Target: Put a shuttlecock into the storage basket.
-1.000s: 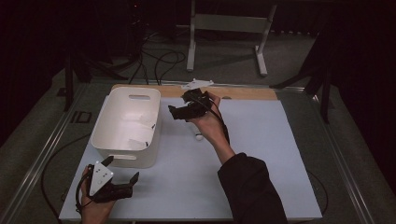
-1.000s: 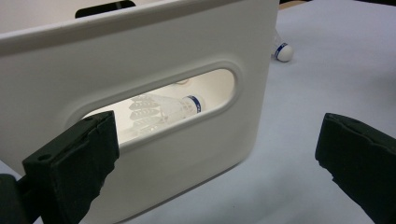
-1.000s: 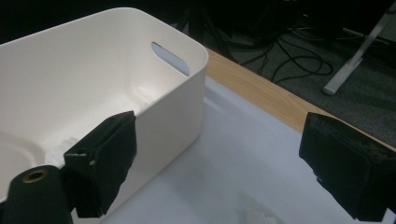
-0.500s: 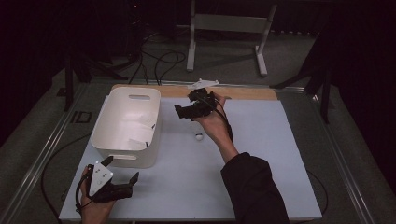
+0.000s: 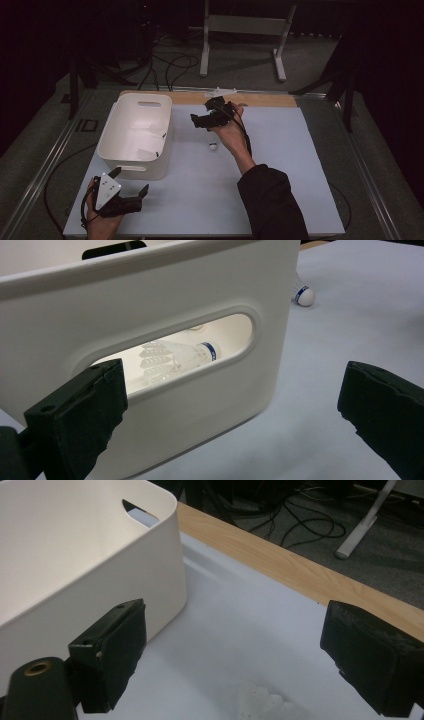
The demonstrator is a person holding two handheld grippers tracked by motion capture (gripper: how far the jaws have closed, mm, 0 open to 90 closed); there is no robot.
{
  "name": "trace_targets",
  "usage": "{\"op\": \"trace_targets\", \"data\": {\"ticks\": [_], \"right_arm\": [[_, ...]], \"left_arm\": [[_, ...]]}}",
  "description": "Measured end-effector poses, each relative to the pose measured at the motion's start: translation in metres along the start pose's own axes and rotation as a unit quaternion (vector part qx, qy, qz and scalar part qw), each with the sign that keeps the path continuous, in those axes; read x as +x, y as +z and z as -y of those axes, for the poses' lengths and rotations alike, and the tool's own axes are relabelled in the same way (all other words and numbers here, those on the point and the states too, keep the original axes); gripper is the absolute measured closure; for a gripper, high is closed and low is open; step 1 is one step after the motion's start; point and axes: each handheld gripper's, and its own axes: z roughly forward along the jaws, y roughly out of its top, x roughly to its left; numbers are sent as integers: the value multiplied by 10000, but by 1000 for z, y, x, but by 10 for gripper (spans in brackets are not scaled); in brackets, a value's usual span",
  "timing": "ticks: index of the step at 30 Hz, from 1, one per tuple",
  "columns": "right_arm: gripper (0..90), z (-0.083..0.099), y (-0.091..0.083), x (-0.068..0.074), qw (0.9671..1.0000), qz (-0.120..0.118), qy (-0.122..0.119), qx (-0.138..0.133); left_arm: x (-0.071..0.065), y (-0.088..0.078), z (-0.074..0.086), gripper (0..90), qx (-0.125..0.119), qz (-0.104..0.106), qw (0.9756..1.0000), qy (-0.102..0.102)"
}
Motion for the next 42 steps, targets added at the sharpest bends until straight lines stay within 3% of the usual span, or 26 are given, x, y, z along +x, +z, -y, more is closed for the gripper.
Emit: {"op": "trace_targets", "data": {"ticks": [42], "right_arm": [[118, 27, 23, -16, 9992, 72, 201, 328]], "left_arm": [[0, 0, 0, 0, 3, -6, 10000, -11]]}}
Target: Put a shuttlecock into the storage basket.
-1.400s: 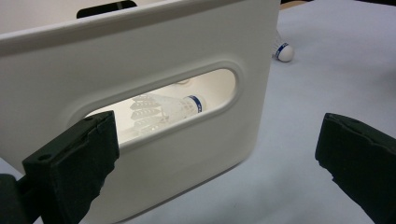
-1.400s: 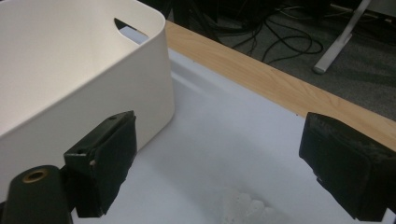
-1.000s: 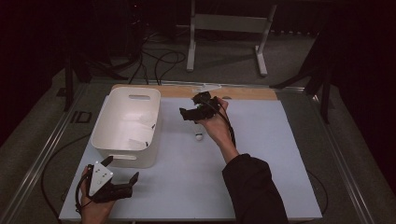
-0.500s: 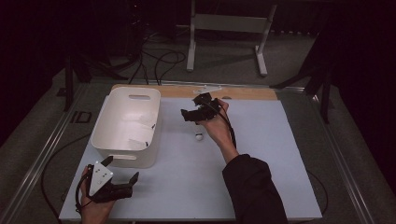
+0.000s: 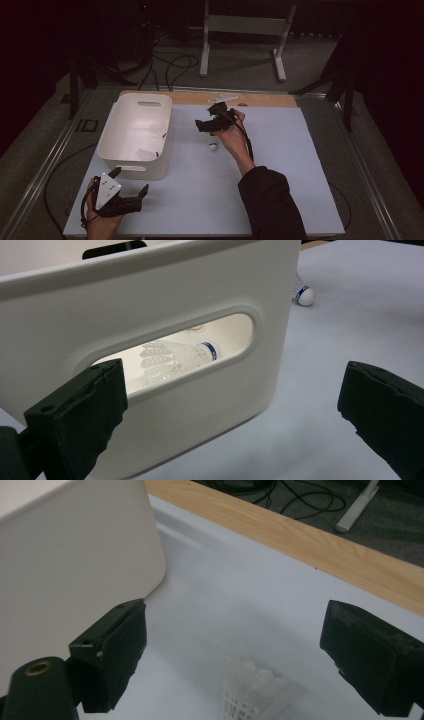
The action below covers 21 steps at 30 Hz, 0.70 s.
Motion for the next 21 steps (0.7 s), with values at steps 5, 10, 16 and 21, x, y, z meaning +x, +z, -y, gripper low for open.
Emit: {"op": "trace_targets", "data": {"ticks": [5, 10, 16, 21], "right_arm": [[119, 3, 3, -1, 10000, -12, 17, 58], [119, 6, 7, -2, 9999, 2, 46, 100], [119, 8, 9, -4, 9999, 8, 62, 129], [120, 10, 10, -4, 9998, 10, 70, 163]], "left_arm": [[0, 0, 0, 0, 4, 2, 10000, 4], [0, 0, 0, 0, 0, 5, 10000, 2], [0, 0, 0, 0, 2, 5, 10000, 6], [0, 0, 0, 1, 1, 6, 10000, 8]]}}
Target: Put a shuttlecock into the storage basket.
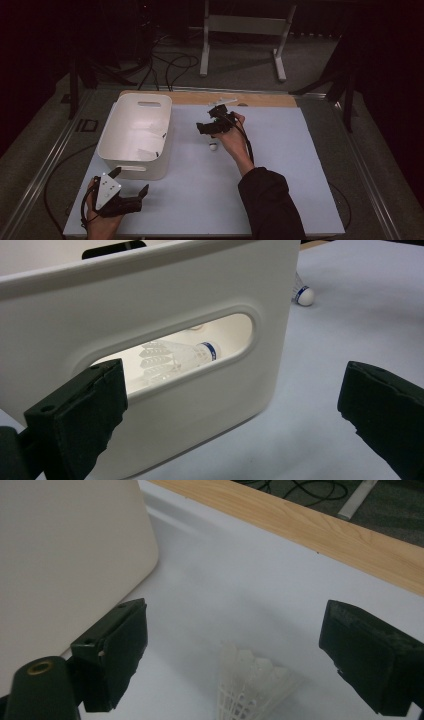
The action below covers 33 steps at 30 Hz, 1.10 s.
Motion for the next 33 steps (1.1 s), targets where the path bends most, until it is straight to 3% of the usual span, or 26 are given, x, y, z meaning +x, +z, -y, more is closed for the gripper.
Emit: {"op": "trace_targets", "data": {"ticks": [24, 33], "right_arm": [[128, 8, 13, -5, 9998, -6, 120, 155], [128, 11, 21, -5, 9996, -118, 135, 202]], "left_arm": [[0, 0, 0, 1, -4, 0, 10000, -12], [1, 0, 0, 0, -11, -3, 10000, -18]]}}
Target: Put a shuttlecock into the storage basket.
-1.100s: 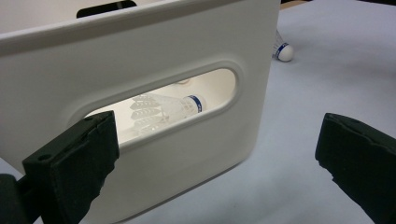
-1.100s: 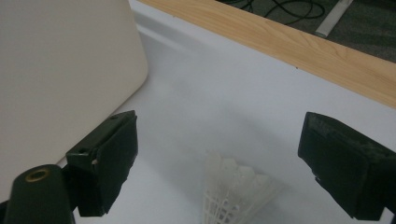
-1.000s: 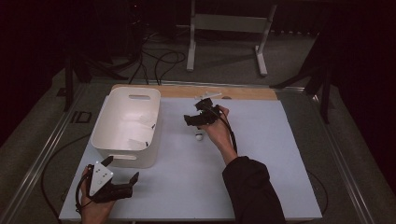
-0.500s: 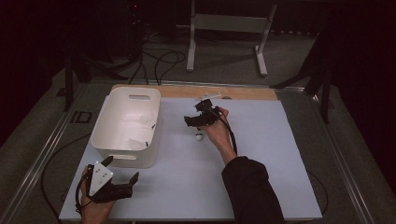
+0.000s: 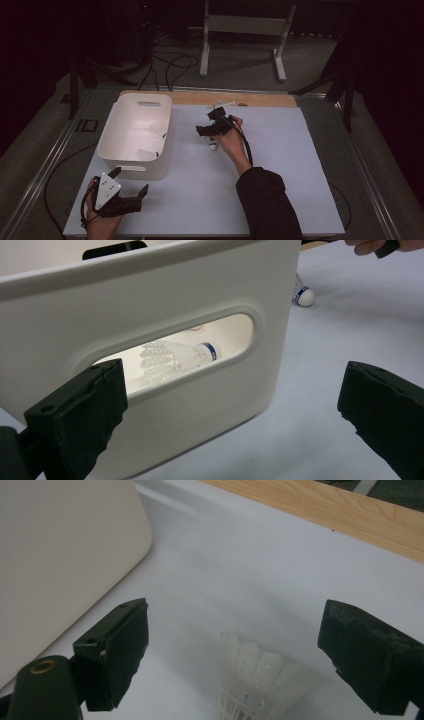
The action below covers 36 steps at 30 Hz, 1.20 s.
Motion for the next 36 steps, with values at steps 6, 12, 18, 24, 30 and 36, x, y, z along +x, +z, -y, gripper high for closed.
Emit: {"op": "trace_targets", "data": {"ticks": [6, 12, 18, 24, 30, 36], "right_arm": [[129, 2, 5, 0, 10000, -19, 14, 51], [130, 3, 9, -1, 10000, -25, 3, 90], [131, 4, 13, -1, 9999, -39, -13, 144], [132, 4, 16, -1, 9999, -60, -23, 137], [135, 7, 19, -2, 9997, -71, -26, 244], [156, 10, 16, -2, 9992, -93, -140, 362]], "left_arm": [[0, 0, 0, 1, 2, -2, 10000, -4], [0, 0, 0, 1, -6, -2, 10000, -5], [0, 0, 0, 1, -8, -1, 10000, -4], [0, 0, 0, 1, -10, 1, 10000, -7], [1, -1, 0, 1, -9, 1, 10000, -4], [1, -1, 0, 0, -7, -1, 10000, -6]]}}
